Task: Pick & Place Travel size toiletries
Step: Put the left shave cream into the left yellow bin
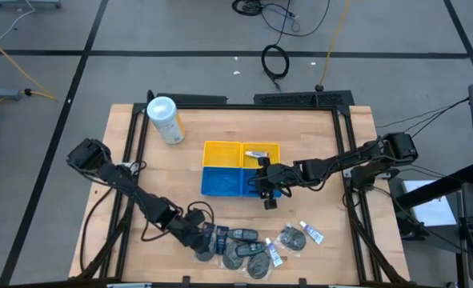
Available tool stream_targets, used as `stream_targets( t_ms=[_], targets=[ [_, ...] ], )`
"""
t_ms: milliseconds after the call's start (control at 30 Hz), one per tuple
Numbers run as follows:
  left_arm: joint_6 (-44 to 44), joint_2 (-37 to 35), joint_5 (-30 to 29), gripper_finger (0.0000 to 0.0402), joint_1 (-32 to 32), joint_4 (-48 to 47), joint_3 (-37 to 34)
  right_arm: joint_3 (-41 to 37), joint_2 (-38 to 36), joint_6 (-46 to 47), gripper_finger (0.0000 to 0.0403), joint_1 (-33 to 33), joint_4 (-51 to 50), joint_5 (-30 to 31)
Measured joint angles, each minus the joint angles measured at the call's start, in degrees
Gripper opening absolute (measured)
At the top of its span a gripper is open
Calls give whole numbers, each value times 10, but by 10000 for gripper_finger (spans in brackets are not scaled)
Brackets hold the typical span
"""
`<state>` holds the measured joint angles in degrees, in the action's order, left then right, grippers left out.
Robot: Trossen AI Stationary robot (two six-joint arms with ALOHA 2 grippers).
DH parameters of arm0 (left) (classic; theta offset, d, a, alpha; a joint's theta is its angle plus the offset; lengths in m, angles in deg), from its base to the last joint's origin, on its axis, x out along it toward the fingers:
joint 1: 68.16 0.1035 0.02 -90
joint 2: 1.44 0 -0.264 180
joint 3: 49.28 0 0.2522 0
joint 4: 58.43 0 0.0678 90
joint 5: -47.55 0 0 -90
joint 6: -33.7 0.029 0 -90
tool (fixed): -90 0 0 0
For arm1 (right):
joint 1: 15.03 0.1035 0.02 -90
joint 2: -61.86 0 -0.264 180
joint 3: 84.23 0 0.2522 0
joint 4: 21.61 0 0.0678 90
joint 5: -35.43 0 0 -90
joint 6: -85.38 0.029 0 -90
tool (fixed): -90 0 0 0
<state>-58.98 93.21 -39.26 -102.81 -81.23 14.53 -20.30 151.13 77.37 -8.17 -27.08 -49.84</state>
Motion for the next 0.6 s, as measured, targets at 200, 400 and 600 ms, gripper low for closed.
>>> stream_targets(
  t_ms=[200, 400, 600],
  targets=[
    [-46, 0, 14, 145, 6, -8, 0, 0, 0, 0, 172, 0, 0, 0],
    [-11, 0, 14, 145, 13, 13, 0, 0, 0, -1, 174, 0, 0, 0],
    [-8, 0, 15, 145, 16, 19, 0, 0, 0, -1, 170, 0, -4, 0]
  ],
)
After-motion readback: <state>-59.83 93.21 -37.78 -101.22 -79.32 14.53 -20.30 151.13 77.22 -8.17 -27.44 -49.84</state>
